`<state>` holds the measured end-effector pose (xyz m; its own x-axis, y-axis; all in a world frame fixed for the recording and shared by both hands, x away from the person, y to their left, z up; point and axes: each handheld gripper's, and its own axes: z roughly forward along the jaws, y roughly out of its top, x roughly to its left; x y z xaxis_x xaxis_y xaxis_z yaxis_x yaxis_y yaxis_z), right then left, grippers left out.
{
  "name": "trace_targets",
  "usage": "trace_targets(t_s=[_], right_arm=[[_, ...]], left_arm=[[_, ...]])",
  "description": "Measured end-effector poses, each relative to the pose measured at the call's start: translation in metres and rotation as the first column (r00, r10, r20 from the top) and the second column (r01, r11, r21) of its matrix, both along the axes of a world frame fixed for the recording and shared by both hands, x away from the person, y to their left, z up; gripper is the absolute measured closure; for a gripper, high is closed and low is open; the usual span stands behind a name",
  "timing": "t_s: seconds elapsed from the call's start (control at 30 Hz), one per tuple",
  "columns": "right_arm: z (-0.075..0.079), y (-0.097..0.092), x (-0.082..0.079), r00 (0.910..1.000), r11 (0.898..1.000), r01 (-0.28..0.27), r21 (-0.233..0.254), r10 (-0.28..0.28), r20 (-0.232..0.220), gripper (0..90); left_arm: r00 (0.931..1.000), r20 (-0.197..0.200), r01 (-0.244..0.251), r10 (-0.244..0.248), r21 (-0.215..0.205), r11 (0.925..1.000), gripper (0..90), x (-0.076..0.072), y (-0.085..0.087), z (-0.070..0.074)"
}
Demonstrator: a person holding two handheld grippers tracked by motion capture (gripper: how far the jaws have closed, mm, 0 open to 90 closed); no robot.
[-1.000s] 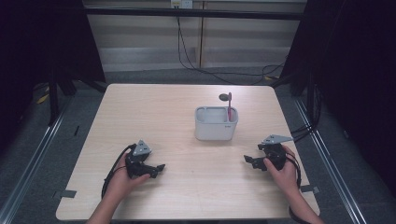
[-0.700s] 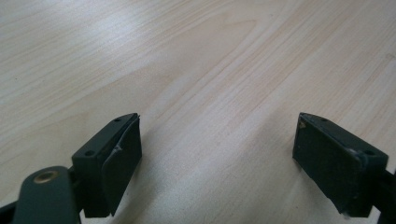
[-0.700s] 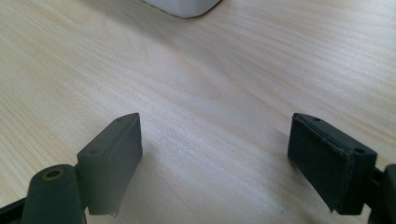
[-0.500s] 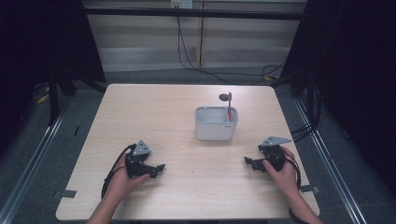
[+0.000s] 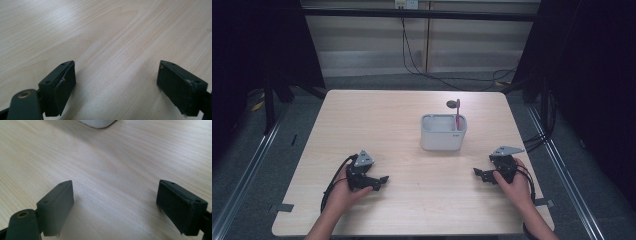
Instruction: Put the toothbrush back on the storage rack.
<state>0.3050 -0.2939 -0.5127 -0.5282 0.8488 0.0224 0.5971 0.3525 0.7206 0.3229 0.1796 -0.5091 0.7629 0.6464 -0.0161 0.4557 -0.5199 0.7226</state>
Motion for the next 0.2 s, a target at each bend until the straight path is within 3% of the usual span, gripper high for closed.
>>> trace_targets(t_s=[0.2], right_arm=[[-0.0001,-0.0001,0.0003,1.0000,1.000,-0.005,0.003,0.005,-0.001,13.1]], left_arm=[[1.0000,-0.001,-0.001,0.001,0.000,1.0000,15.3,-0.0001,0.0000,0.0000]])
